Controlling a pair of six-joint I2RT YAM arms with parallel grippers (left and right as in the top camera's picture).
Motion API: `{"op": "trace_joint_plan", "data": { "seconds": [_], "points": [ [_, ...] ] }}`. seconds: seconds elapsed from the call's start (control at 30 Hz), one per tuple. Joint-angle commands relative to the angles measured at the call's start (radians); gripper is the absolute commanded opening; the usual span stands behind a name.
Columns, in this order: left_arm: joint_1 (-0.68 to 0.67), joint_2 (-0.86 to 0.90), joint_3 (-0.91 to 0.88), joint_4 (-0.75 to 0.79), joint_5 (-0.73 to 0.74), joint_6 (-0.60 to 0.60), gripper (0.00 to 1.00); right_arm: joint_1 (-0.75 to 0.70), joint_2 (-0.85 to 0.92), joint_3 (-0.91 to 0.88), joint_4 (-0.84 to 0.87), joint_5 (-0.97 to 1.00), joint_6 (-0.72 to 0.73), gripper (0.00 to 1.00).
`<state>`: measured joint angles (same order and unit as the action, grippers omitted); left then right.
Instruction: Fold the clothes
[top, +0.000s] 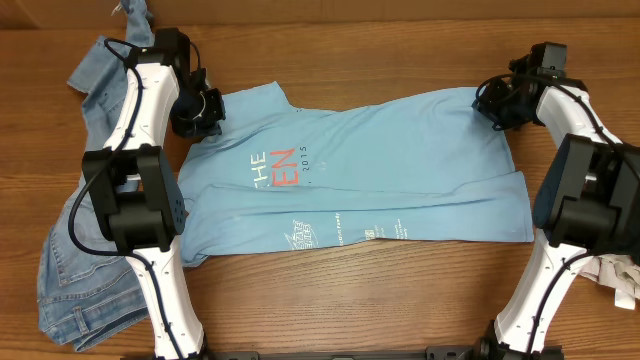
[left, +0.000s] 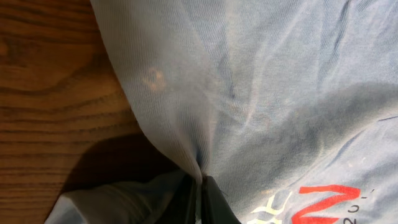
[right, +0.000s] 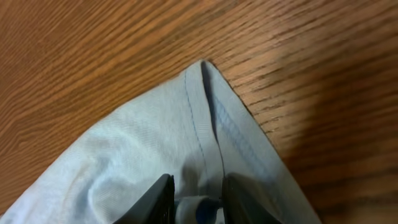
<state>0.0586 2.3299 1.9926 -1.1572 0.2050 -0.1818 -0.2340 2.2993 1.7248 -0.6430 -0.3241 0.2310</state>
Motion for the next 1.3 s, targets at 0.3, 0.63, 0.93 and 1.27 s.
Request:
{"op": "trace_joint_plan", "data": {
  "seconds": [0.3,0.63,0.93,1.27],
  "points": [
    [-0.007,-0.034,0.025,-0.006,-0.005,-0.006,0.04,0.01,0.018,-0.003,-0.014,-0.021,-0.026,0.04],
    [-0.005,-0.153,0.026,-0.051,-0.054,-0.006,0.04,-0.064,-0.116,0.093,-0.178,-0.013,-0.025,0.05],
    [-0.005,-0.241,0.026,-0.216,-0.068,-0.01,0.04,-0.09,-0.236,0.095,-0.451,-0.006,-0.049,0.04],
    [-0.005,-0.241,0.025,-0.433,-0.296,-0.01,0.04,-0.116,-0.285,0.095,-0.782,0.343,-0.048,0.04]
  ]
}}
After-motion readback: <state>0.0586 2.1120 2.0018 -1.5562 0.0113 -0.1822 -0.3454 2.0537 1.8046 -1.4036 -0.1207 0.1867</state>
